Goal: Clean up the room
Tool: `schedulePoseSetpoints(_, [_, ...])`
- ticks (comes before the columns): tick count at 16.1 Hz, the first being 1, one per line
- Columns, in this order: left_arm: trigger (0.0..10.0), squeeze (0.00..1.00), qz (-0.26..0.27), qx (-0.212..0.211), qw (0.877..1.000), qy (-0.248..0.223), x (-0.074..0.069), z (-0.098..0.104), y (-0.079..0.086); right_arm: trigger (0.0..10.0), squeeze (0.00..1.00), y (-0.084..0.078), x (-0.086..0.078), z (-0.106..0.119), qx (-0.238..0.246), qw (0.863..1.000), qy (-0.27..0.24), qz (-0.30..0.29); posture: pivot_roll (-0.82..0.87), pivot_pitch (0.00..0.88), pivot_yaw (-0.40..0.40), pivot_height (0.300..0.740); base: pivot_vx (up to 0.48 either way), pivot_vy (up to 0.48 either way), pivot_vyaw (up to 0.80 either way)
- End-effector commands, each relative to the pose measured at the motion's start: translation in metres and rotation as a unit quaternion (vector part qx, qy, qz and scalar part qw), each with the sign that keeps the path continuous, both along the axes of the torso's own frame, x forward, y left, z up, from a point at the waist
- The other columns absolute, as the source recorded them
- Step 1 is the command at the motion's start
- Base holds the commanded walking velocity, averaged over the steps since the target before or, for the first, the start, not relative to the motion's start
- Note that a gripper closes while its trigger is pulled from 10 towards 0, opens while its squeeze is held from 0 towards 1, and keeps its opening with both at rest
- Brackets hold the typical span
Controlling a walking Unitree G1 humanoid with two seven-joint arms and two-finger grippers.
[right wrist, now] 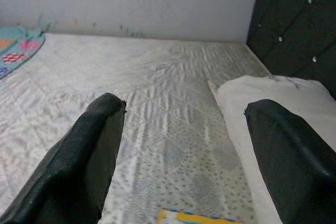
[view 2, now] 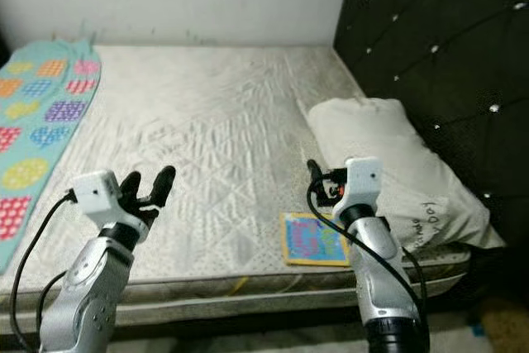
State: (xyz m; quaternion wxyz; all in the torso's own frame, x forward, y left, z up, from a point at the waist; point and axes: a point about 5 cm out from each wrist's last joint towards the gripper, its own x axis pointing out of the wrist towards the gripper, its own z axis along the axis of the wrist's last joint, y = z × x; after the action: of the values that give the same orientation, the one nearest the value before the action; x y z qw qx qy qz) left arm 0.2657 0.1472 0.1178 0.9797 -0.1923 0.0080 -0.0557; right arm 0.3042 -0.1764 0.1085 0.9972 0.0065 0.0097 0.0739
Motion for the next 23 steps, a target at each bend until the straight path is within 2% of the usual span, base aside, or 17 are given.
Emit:
schedulePoseSetpoints(1, [10.0,0.0,0.015,0.006,1.0,0.005,-0.0013,-0.0014,0.0075,10.0,0.0,0.008,0.0027,0.0061,-0.001,1.0,-0.011,0.016,-0.08,0.0,-0.041,0.74,0.0,0.48,0.0])
schedulePoseSetpoints(12, [10.0,0.0,0.017,0.006,1.0,0.005,0.0002,-0.0008,0.0083,10.0,0.0,0.0086,0.0022,0.0042,-0.004,1.0,-0.007,0.017,-0.08,0.0,-0.039,0.74,0.0,0.48,0.0])
schedulePoseSetpoints(18, [10.0,0.0,0.001,0.004,1.0,-0.022,-0.0013,0.0053,0.0062,10.0,0.0,0.0092,0.0023,0.0034,-0.006,1.0,-0.006,0.018,-0.08,0.0,-0.037,0.74,0.0,0.0,0.0])
schedulePoseSetpoints(23, [10.0,0.0,-0.001,0.008,1.0,-0.022,-0.0014,0.0045,0.006,10.0,0.0,0.0107,0.0024,0.0029,-0.006,1.0,-0.006,0.021,-0.07,0.0,-0.037,0.74,0.314,0.0,0.0])
